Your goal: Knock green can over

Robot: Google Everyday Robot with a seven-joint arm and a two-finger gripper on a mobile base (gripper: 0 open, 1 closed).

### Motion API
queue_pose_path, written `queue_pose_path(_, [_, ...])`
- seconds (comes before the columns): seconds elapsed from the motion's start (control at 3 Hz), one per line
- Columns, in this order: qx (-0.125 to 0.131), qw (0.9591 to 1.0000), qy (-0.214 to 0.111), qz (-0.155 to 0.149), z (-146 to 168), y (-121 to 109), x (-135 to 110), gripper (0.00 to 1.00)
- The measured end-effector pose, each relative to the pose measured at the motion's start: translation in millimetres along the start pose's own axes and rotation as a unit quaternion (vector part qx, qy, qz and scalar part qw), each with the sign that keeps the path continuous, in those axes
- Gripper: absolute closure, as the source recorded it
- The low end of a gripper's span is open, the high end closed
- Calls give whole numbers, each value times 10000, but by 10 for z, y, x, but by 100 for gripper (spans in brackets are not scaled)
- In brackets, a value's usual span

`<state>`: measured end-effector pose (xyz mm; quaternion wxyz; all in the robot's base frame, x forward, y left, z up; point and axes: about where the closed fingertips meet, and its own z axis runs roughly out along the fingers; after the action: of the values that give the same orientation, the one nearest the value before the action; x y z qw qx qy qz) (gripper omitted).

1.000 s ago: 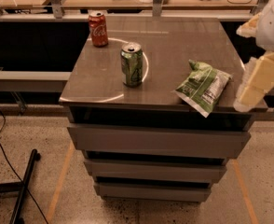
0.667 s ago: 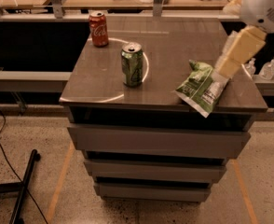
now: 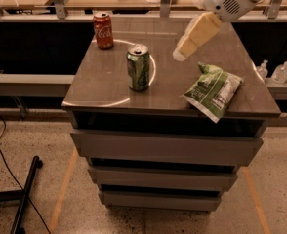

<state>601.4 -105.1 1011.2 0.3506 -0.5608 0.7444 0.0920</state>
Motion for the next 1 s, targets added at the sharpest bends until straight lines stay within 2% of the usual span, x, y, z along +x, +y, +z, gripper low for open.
queue_pose_path(0.33, [-25, 9997, -212, 117, 217, -81, -114, 0])
queue_pose_path(0.67, [-32, 9997, -203, 111, 212, -73, -113, 0])
queue_pose_path(1.0, [-208, 9983, -481, 235, 336, -45, -108, 0])
